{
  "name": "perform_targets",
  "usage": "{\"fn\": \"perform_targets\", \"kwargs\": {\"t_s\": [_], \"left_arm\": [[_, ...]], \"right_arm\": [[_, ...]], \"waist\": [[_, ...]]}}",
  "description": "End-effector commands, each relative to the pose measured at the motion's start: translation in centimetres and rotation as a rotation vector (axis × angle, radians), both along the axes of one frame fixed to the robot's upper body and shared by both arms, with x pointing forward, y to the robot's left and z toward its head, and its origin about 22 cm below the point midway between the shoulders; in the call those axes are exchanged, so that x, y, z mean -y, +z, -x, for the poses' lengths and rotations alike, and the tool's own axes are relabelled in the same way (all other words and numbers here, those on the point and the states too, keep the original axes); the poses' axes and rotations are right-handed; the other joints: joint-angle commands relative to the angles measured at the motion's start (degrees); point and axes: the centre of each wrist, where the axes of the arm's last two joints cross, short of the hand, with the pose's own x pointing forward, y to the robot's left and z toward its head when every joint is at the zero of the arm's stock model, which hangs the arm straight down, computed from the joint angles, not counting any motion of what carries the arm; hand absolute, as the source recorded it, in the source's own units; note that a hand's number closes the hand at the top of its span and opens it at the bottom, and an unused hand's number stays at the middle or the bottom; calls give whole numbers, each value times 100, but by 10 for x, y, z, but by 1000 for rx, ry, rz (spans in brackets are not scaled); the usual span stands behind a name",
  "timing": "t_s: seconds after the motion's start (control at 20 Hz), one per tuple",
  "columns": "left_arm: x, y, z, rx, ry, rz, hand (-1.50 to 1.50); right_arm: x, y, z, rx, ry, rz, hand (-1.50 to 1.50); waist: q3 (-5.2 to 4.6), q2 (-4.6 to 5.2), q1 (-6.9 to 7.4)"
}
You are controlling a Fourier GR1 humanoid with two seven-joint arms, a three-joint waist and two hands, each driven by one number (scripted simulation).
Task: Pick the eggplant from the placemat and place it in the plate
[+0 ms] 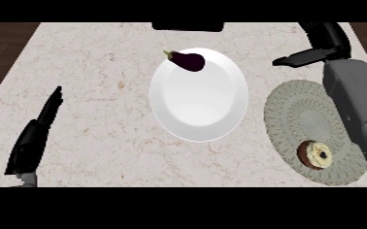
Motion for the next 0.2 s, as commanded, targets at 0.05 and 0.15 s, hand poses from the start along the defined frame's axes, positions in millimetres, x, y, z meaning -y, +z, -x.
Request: {"fn": "perform_targets", "kwargs": {"t_s": [0.05,0.15], "left_arm": [[2,-8,-1,11,5,-11,0],[19,4,-13,-6,-22,31,0]], "right_arm": [[31,5,5,5,2,6,-150],[47,-4,14,13,-15,16,-150]], "waist": [[2,29,62],[9,45,72]]}}
